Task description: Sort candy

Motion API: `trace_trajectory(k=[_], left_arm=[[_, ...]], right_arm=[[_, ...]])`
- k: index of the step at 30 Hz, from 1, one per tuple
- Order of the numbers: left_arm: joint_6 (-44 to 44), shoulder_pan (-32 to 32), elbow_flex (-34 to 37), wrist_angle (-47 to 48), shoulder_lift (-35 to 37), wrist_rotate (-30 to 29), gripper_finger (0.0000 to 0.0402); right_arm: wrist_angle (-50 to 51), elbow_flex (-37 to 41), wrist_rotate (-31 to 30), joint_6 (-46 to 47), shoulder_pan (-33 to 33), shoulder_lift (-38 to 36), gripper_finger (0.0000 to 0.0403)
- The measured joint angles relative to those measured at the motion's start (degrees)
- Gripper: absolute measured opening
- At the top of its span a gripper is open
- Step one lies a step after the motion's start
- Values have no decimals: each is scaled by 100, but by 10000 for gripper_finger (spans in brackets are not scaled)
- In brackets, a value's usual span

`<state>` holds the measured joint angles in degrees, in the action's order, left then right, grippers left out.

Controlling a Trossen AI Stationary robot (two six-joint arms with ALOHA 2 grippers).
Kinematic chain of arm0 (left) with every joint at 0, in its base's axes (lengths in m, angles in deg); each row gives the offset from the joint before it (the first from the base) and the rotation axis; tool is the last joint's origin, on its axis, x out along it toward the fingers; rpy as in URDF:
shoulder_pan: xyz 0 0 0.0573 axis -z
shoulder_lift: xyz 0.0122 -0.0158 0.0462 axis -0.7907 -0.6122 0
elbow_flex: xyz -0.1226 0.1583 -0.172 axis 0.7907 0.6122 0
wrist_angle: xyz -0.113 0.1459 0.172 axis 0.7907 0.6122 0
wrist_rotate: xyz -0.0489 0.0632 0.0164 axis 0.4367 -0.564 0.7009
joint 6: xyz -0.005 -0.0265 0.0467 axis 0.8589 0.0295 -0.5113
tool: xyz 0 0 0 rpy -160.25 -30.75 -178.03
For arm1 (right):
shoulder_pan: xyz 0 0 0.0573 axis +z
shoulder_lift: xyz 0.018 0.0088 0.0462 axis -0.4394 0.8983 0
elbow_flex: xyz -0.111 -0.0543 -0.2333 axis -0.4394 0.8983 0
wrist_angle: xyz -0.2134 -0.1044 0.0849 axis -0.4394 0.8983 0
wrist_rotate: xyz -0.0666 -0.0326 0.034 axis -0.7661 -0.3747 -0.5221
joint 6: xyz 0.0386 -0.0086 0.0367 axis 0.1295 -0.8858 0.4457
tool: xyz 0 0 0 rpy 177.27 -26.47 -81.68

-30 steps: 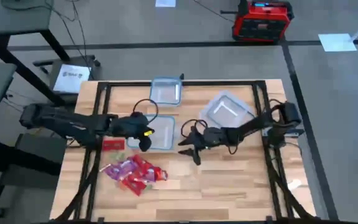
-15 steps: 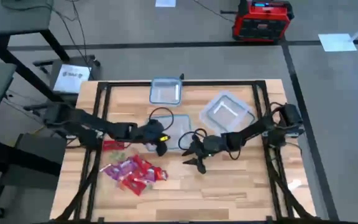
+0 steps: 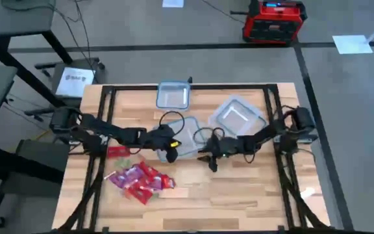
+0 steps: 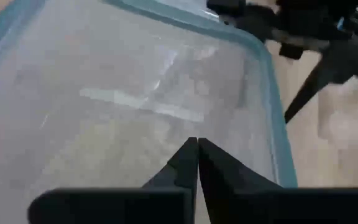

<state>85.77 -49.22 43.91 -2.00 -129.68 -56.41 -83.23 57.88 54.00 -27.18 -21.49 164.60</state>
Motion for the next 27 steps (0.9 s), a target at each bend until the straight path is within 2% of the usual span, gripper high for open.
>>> trace_trajectory(k=[9, 13, 20, 27], left_arm=[[-195, -80, 4, 22, -8, 39, 0], [-329, -114, -3, 63, -10, 90, 0], [-420, -116, 0, 295, -8, 174, 0], [-648, -116, 5, 178, -10, 535, 0]], right_arm=[[-535, -138, -17, -440, -98, 0, 175], [-396, -178, -80, -558, -127, -9, 175], [-42, 221, -19, -369, -45, -4, 169], [-487, 386, -191, -807, -205, -1, 157]])
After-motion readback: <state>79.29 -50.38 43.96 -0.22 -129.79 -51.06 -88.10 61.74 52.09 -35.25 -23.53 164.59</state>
